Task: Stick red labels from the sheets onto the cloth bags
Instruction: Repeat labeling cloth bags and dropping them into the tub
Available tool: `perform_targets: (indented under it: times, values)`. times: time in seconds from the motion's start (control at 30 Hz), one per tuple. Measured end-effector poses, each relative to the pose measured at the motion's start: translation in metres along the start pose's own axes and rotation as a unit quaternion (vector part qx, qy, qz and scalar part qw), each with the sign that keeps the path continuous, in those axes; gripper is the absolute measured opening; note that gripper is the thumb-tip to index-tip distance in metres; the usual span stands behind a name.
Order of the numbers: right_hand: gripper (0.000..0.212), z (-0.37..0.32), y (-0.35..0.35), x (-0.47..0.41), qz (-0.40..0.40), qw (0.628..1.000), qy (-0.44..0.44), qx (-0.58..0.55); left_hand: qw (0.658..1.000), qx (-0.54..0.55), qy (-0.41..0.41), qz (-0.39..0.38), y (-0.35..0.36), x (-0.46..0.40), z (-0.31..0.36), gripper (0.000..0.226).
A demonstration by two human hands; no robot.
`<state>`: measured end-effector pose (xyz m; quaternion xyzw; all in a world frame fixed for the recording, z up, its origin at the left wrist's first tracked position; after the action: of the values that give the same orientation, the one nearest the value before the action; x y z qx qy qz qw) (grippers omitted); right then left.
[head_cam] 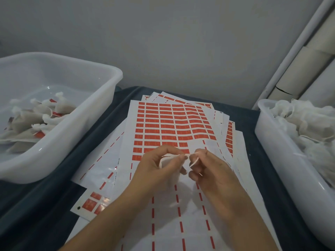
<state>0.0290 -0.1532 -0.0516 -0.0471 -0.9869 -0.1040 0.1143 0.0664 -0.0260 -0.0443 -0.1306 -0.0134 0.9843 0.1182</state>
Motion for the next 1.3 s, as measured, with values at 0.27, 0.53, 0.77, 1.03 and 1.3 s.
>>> perform_targets:
  times: [0.27, 0.53, 0.77, 1.03, 1.3]
  values:
    - [0.018, -0.011, 0.001, 0.003, -0.104, 0.944, -0.021, -0.314, 1.0, 0.01, 0.01, -0.01, 0.003, -0.003, -0.003, 0.008]
    - [0.022, -0.013, -0.008, 0.006, -0.023, 0.974, -0.046, -0.222, 0.997, 0.046, -0.02, -0.064, 0.004, 0.004, -0.003, 0.04]
    - [0.028, -0.019, 0.014, 0.017, -0.118, 0.991, -0.067, -0.009, 0.952, 0.107, -0.202, -0.202, 0.03, 0.017, -0.019, 0.05]
    - [0.014, 0.007, 0.043, 0.019, -0.202, 0.968, 0.033, 0.145, 0.817, 0.52, -0.244, -0.055, 0.002, 0.007, -0.015, 0.038]
    - [0.033, 0.004, -0.002, 0.001, -0.002, 0.998, 0.041, 0.055, 0.868, 0.448, -0.212, -0.028, -0.012, -0.002, -0.019, 0.024]
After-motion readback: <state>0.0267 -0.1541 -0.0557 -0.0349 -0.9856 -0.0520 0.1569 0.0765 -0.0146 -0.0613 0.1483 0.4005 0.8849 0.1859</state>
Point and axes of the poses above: each hand's wrist, its own x-axis away from the middle knuckle, its own y-axis out of the palm, z = x × y, the point moved 7 cm from there along -x, towards the middle knuckle, and after that the axes turned 8 degrees about y, right-handed, at the moved point
